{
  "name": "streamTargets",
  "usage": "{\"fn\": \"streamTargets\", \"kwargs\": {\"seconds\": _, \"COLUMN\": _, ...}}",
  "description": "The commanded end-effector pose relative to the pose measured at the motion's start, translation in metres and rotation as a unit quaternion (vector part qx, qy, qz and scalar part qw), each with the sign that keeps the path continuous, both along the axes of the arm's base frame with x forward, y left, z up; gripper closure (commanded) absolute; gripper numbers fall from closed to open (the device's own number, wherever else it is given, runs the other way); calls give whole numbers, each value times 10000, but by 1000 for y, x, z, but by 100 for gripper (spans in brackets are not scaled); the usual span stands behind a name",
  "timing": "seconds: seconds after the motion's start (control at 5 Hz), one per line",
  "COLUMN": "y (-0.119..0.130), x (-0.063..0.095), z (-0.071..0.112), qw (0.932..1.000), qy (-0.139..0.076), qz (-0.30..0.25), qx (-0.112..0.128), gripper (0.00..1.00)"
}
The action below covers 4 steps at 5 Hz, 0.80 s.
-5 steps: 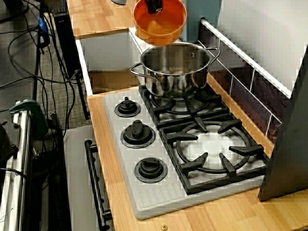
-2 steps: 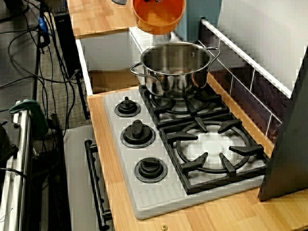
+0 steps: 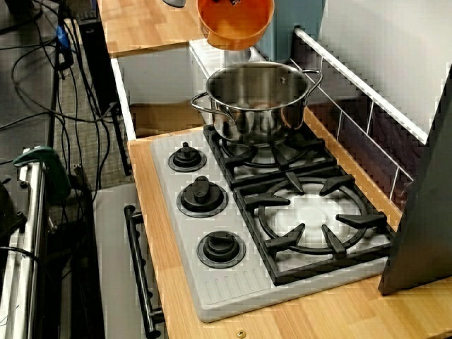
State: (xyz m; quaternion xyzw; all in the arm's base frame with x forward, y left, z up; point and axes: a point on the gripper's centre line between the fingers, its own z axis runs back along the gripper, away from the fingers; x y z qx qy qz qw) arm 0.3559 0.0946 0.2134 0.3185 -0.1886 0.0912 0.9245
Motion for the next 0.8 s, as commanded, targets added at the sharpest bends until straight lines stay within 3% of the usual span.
{"fn": "streamTargets", "kwargs": {"seconds": 0.0, "y": 6, "x": -14, "z": 31, "qw": 9963, "qy": -291, "qz": -636, "qx": 497, "gripper": 100}}
{"fn": "streamTargets", "kwargs": {"seconds": 0.2, "y": 18, "x": -14, "z": 30, "qw": 9953, "qy": -261, "qz": -772, "qx": 532, "gripper": 100}}
{"fn": "streamTargets", "kwargs": {"seconds": 0.4, "y": 22, "x": -16, "z": 33, "qw": 9931, "qy": -252, "qz": -817, "qx": 802, "gripper": 100}}
{"fn": "streamTargets", "kwargs": {"seconds": 0.6, "y": 31, "x": -16, "z": 37, "qw": 9931, "qy": -386, "qz": -718, "qx": 845, "gripper": 100}}
